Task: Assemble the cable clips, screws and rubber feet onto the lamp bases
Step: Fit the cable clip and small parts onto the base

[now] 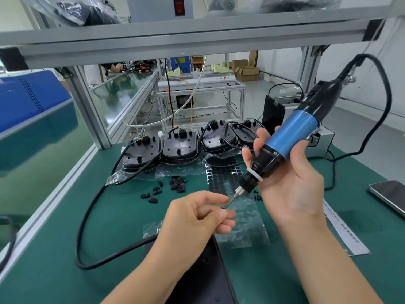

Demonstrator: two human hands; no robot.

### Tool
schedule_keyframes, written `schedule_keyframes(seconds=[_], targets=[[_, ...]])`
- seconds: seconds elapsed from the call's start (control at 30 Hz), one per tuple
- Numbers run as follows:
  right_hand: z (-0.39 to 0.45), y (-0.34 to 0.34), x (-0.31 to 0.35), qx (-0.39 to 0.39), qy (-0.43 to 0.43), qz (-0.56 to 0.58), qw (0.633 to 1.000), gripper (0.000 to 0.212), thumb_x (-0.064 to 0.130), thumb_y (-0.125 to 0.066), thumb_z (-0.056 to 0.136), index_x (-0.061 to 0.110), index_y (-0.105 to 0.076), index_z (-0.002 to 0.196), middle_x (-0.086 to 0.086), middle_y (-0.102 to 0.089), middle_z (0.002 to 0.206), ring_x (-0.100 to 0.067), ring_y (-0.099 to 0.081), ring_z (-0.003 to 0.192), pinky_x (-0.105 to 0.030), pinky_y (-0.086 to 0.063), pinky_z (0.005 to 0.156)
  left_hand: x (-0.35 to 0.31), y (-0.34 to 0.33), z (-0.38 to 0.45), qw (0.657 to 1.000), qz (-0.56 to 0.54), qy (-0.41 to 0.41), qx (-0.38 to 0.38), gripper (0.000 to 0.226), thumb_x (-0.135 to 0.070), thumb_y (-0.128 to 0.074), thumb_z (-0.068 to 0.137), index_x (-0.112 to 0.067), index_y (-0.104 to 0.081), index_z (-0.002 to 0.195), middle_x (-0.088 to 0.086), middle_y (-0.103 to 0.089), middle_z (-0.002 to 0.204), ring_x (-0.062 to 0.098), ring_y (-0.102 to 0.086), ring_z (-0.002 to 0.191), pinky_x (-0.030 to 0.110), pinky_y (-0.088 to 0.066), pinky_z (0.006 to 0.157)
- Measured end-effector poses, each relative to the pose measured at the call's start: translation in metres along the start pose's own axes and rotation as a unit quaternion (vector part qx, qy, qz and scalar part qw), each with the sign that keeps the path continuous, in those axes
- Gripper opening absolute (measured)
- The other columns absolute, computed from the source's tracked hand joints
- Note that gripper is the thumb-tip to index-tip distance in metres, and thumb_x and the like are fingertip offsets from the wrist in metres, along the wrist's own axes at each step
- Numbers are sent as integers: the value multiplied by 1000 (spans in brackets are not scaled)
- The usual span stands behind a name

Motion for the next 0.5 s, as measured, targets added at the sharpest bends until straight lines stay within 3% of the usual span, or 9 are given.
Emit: schedule_keyframes(seconds=[0.13, 0.27, 0.4, 0.5], targets=[[-1, 1, 2, 9, -12, 31, 999, 35, 33, -45, 98, 13, -48, 126, -18, -67, 112, -24, -65, 85, -41, -54, 79, 0, -2, 0, 1000, 16, 16, 13, 12, 4, -60, 91, -5, -65, 95, 5, -76, 79, 20, -74, 76, 21, -57, 66], [-2, 4, 2, -7, -19, 36, 999, 35, 37, -47, 97, 10, -69, 102, -19, -68, 103, -23, -62, 76, -39, -53, 73, 2, -3, -3, 999, 21, 27, 4, 11, 2, -60, 91, -7, -66, 92, 5, -76, 79, 21, -74, 72, 21, -57, 64], [-3, 1, 2, -27, -4, 26, 999, 45, 46, -49, 93, 7, -50, 116, -18, -69, 96, -18, -57, 65, -30, -50, 61, 3, -5, -6, 999, 0, 48, -6, 9, 2, -64, 88, -6, -68, 89, 10, -75, 75, 21, -71, 63, 19, -53, 57], [-3, 1, 2, -27, 2, 20, 999, 47, 48, -49, 93, 8, -50, 117, -17, -70, 96, -18, -58, 66, -27, -49, 60, 4, -8, -10, 998, 15, 57, 3, 11, -3, -67, 87, -11, -70, 80, 9, -74, 73, 21, -70, 61, 19, -50, 54]])
Point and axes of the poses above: each hand's wrist, its own z-axis towards the middle knuckle, its own y-axis out of the back of the hand, x = y × z, the point moved 1 cm from there along z, towards the middle knuckle
